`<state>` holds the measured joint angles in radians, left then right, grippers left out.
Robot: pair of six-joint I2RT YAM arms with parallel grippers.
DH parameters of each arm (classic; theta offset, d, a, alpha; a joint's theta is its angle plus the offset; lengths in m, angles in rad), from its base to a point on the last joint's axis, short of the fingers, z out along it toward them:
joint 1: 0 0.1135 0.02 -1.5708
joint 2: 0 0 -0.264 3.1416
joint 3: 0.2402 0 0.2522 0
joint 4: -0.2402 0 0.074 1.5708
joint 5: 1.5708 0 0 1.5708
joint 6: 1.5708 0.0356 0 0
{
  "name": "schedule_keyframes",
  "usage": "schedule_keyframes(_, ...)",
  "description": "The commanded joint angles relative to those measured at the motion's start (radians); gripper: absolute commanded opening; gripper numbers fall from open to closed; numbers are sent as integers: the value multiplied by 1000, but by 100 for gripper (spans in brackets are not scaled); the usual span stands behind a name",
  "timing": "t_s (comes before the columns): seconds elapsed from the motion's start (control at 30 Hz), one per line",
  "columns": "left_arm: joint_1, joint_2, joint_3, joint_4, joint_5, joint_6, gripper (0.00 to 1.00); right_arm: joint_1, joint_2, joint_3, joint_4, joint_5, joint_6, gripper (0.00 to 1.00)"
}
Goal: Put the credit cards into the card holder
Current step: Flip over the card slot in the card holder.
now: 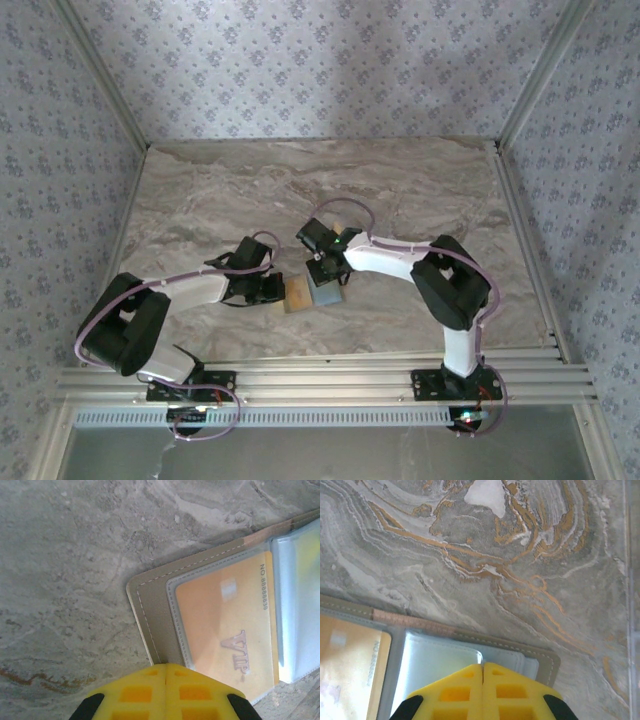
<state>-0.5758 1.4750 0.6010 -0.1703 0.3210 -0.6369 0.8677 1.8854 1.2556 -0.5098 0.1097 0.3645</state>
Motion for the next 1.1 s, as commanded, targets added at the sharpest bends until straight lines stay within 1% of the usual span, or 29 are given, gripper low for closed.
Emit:
schedule_keyframes(0.0, -8, 79, -32, 31, -44, 16, 4, 13, -55, 42, -74, 32, -16, 0)
schedule_keyframes(0.37, -8, 87, -32, 40, -34, 14, 4, 30, -22, 96, -62, -64, -20, 0)
schedule_keyframes(0.6, -7, 92, -30, 43, -30, 13, 4, 25, -20, 76, 2, -190, 2, 0)
schedule_keyframes(0.63, -7, 91, -30, 43, -29, 11, 4, 24, -19, 74, 7, -201, 6, 2)
schedule_keyframes(0.73, -7, 92, -30, 43, -28, 11, 4, 15, -22, 57, 44, -242, 18, 15)
schedule_keyframes(0.8, -8, 92, -30, 45, -28, 11, 4, 9, -23, 47, 63, -265, 24, 17)
schedule_keyframes(0.93, -8, 93, -30, 48, -25, 10, 5, 5, -22, 34, 75, -272, 32, 19)
schedule_keyframes(1.07, -8, 95, -30, 50, -21, 8, 5, 4, -19, 26, 77, -266, 35, 27)
